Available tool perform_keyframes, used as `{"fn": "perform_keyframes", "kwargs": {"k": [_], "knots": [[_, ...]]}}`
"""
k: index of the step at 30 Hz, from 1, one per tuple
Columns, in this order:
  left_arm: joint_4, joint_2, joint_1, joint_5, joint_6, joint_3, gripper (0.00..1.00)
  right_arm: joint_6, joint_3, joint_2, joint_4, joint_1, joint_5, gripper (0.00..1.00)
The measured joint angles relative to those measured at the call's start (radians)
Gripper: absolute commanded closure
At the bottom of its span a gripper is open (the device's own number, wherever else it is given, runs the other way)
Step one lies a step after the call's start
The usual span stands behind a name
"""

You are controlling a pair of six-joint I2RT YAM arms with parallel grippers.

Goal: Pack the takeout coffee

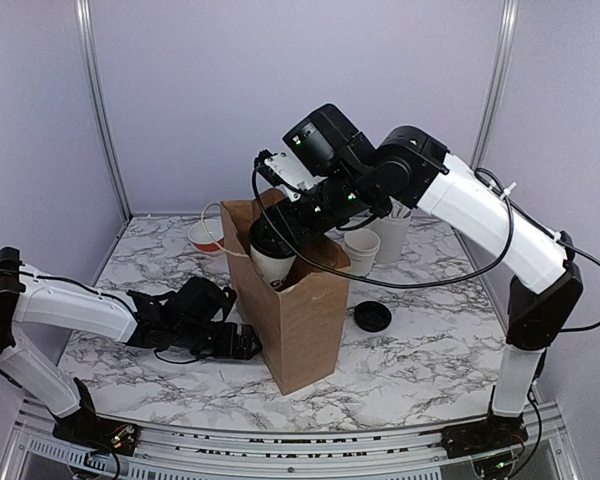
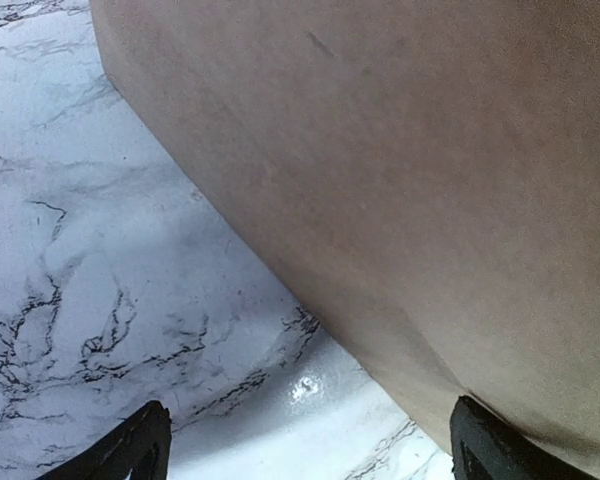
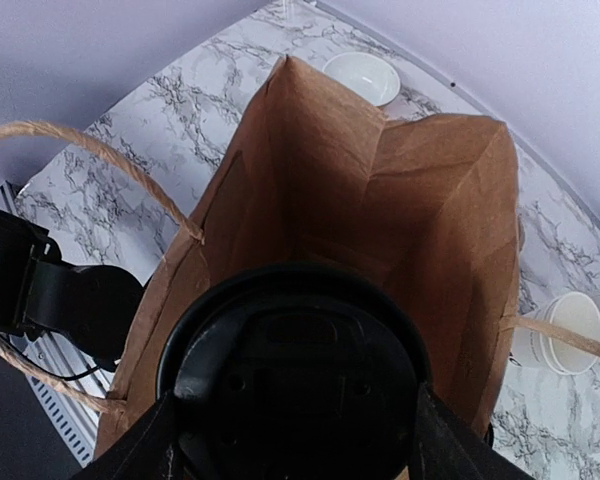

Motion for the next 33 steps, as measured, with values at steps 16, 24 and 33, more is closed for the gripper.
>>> {"fn": "perform_keyframes", "kwargs": {"k": [16,24,33], "knots": [[-0.009,-0.048,0.000,-0.033,0.001,-0.023,0.02,0.032,-0.081,0.024,-0.043,-0.026,-0.027,0.37],[-0.011,-0.053,0.000,-0.034,0.002,-0.031,0.02,0.039,-0.088,0.031,-0.055,-0.030,-0.048,0.38],[-0.012,-0.073,0.003,-0.034,0.002,-0.043,0.01,0.078,-0.106,0.058,-0.071,-0.032,-0.069,0.38]]}}
